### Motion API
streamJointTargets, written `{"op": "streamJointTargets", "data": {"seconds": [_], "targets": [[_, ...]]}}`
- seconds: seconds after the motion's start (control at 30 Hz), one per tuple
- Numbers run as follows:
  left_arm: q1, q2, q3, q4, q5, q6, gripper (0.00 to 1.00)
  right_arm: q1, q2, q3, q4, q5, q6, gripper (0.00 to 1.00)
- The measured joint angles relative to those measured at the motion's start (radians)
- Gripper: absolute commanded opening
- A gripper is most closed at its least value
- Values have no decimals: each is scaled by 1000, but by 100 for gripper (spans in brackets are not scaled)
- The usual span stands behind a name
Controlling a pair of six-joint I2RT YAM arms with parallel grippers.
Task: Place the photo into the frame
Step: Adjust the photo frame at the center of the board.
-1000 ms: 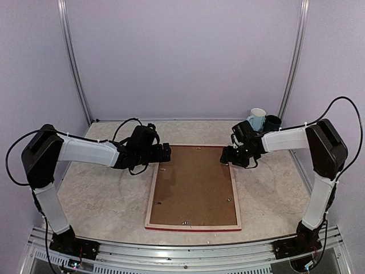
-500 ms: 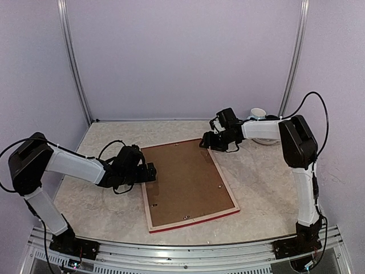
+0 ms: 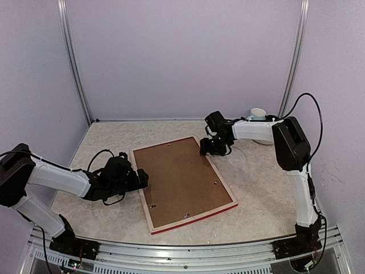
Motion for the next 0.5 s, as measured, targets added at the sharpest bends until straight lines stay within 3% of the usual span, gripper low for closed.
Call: {"op": "streamJointTargets", "data": {"seconds": [0.2, 0.5], "targets": [[-23, 18, -14, 36, -18, -16, 99, 24, -23, -23, -23, 112, 39, 64], [-49, 80, -15, 82, -21, -26, 99, 33, 2, 22, -21, 134, 88, 64]]}}
